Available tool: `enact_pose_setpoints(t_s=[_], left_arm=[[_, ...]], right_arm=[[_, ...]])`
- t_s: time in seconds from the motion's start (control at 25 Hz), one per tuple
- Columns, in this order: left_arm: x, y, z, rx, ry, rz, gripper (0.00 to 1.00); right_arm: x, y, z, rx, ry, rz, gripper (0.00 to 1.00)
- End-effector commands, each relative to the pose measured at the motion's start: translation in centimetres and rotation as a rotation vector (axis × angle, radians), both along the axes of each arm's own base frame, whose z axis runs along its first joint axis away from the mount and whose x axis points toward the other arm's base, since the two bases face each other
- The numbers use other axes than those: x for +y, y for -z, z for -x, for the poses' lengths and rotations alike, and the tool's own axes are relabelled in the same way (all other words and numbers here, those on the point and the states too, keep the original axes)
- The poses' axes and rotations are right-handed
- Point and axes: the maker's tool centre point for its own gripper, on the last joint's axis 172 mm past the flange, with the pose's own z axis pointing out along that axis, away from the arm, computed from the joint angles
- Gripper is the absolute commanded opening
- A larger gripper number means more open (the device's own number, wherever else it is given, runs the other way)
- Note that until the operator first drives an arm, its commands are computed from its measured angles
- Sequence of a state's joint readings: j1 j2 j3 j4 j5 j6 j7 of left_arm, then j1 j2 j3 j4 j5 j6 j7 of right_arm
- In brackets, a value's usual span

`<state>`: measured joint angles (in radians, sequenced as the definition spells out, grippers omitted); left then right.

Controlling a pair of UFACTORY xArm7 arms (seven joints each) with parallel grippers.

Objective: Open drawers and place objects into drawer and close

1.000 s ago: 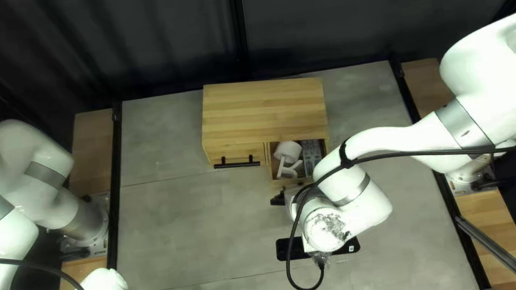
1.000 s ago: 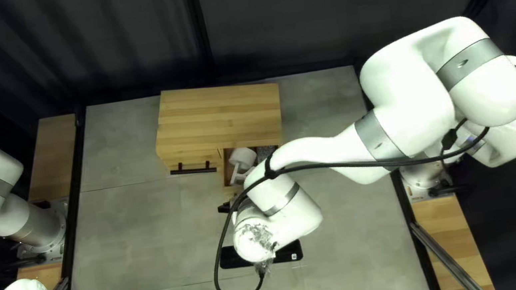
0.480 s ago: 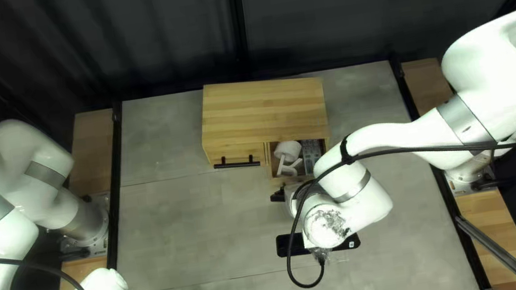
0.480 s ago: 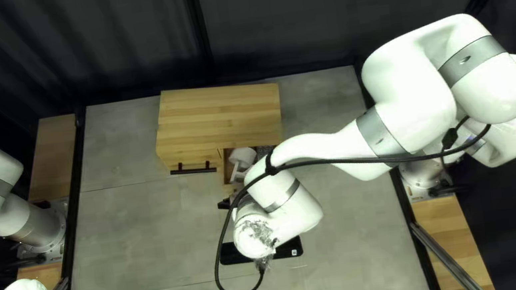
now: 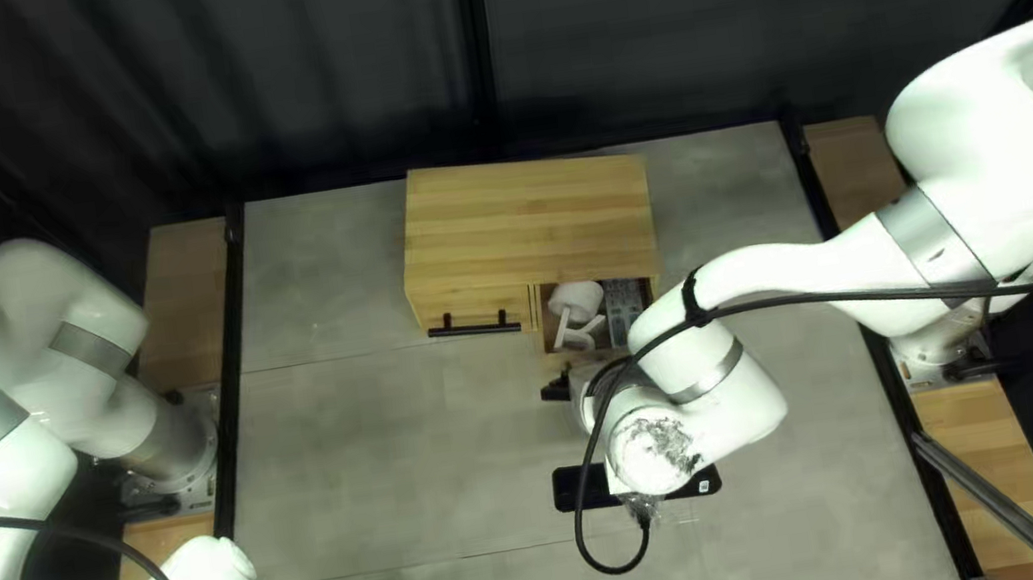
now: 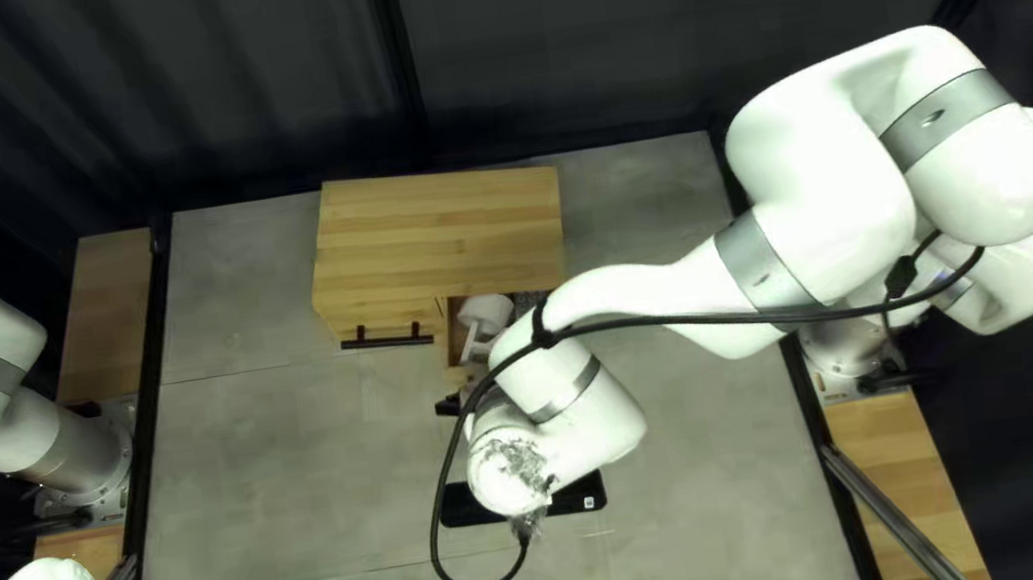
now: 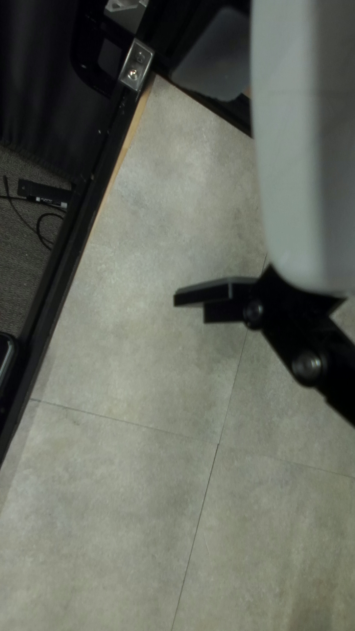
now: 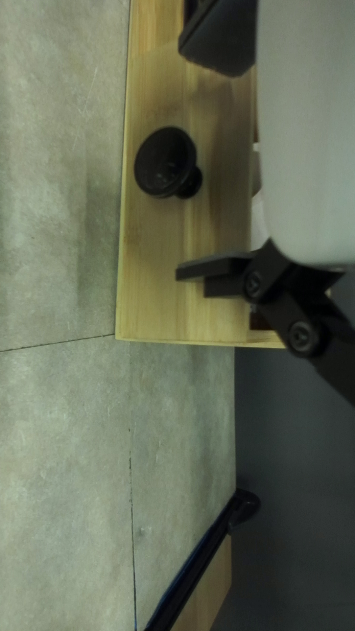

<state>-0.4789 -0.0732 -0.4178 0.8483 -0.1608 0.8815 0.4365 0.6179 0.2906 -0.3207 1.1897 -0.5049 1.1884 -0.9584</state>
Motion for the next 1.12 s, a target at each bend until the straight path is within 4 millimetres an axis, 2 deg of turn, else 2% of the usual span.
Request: enact_pose_setpoints(t_s=[0.04, 0.48, 0.88, 1.12], left_arm=[[0.0, 0.0, 0.0, 0.0, 0.0, 0.0, 1.0], [0.0, 0.0, 0.0, 0.0, 0.0, 0.0, 1.0], [0.0, 0.0, 0.0, 0.0, 0.0, 0.0, 1.0], [0.0, 0.0, 0.0, 0.0, 0.0, 0.0, 1.0]], right_arm=[[-0.1, 0.0, -0.1, -0.001, -0.001, 0.0, 1.0], [-0.3, 0.1, -0.2, -0.003, -0.001, 0.0, 1.0], [0.2, -1.2, -0.4, -0.002, -0.003, 0.009, 1.0], [2.0, -0.9, -0.7, -0.002, -0.005, 0.001, 1.0]])
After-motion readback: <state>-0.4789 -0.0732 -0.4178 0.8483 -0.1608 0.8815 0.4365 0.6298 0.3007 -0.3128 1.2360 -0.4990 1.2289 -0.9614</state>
